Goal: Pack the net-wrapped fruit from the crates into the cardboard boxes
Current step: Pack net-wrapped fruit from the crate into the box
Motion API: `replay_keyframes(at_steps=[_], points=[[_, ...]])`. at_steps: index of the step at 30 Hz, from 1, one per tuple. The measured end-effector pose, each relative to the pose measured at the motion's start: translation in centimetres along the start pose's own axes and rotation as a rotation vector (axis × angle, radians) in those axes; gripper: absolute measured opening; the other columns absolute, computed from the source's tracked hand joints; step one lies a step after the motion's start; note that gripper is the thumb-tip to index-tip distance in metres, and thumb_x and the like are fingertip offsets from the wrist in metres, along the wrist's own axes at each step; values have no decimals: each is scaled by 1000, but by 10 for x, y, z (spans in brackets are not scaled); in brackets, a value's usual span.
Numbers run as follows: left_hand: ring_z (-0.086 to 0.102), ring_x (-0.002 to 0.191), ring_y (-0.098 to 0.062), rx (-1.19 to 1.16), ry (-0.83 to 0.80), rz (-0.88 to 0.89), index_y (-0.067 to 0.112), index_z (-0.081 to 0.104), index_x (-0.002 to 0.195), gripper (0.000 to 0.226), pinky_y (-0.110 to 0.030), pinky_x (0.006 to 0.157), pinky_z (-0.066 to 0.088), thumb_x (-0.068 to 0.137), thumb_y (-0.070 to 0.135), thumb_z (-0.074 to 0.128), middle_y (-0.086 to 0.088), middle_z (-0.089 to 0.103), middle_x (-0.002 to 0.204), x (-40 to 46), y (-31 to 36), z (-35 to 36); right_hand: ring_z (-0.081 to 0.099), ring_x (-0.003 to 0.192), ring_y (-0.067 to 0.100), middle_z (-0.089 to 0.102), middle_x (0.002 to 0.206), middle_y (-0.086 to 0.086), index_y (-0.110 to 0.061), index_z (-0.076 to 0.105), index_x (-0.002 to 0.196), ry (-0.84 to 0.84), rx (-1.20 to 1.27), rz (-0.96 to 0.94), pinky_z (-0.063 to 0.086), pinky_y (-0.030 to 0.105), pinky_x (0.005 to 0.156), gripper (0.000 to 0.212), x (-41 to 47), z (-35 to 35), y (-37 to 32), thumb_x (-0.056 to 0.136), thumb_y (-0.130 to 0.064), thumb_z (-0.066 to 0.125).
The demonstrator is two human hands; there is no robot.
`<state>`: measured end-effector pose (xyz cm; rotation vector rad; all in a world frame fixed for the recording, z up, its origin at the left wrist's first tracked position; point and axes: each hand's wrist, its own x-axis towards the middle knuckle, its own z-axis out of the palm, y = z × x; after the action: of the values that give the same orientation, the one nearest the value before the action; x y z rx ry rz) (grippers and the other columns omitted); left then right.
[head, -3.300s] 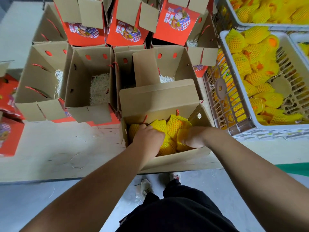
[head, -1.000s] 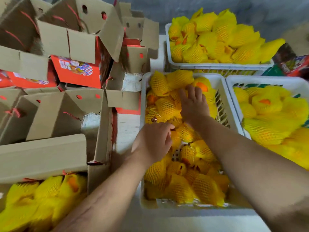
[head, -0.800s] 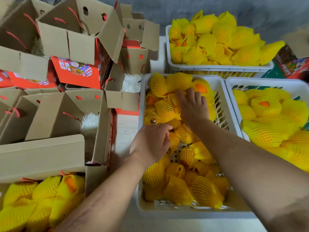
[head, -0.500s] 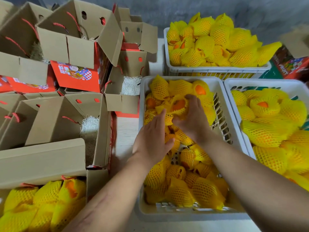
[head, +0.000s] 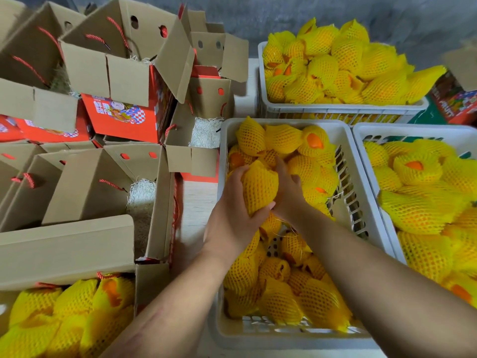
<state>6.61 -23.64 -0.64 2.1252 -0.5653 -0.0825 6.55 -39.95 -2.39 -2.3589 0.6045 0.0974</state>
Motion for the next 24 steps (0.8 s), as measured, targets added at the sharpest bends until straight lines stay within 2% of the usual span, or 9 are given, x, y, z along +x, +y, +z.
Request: replay_keyframes(at_steps=[2,5,8,11,14,17,19,22,24], points=[[51,123,-7,3,-7,-6,44,23,148,81,-26,88,46,85,65,71,20,43,146,-1,1,-1,22,142,42,21,156,13,-23,19,160,-54,-176,37,26,54,115,88,13,9,-3,91,-49,67],[55,121,-8,-5,-10,-17,43,30,145,78,-26,89,49,84,64,72,20,49,141,-2,4,-3,21,141,43,16,147,13,-19,27,154,-120,-201,72,27,53,114,73,14,14,-2,96,-47,60],[55,118,-4,-32,23,-35,47,30,141,76,-24,89,47,82,65,73,22,51,136,-3,6,-4,28,139,38,29,145,10,-14,33,151,-59,-239,-61,30,53,112,71,-1,22,13,95,-43,66],[59,117,-10,-59,29,-52,50,26,140,77,-30,88,54,80,69,71,20,53,135,-2,5,-5,61,106,22,60,117,4,-17,48,129,77,313,216,52,38,87,57,-19,21,20,85,-34,79],[62,114,-12,-93,37,-73,51,26,140,78,-34,84,57,79,70,71,21,54,132,-1,5,-6,66,67,7,67,97,3,-18,60,118,67,981,489,52,27,55,31,-35,15,20,90,-25,71],[62,113,-11,-136,21,-59,49,27,140,77,-35,85,57,79,66,73,23,53,130,-2,6,-10,69,75,17,68,110,9,-11,59,135,-56,1366,467,54,30,61,48,-57,6,19,91,-32,64],[64,112,-11,-206,-17,-60,46,31,141,77,-40,86,59,79,65,72,18,57,130,-4,7,-14,75,95,25,72,121,10,-17,67,129,-135,1530,387,60,31,67,47,-72,0,7,90,-44,62],[66,109,-6,-381,-41,-102,40,36,141,75,-40,87,60,80,60,74,17,61,126,-13,11,-21,71,112,26,73,124,8,-25,78,115,-153,1642,291,62,37,81,41,-92,-2,-23,97,-52,53],[67,107,-3,-506,5,-128,40,40,138,68,-39,88,60,82,49,78,19,64,121,-24,14,-30,66,122,28,68,133,10,-21,68,132,-105,1640,256,54,45,101,49,-103,1,-42,93,-49,58]])
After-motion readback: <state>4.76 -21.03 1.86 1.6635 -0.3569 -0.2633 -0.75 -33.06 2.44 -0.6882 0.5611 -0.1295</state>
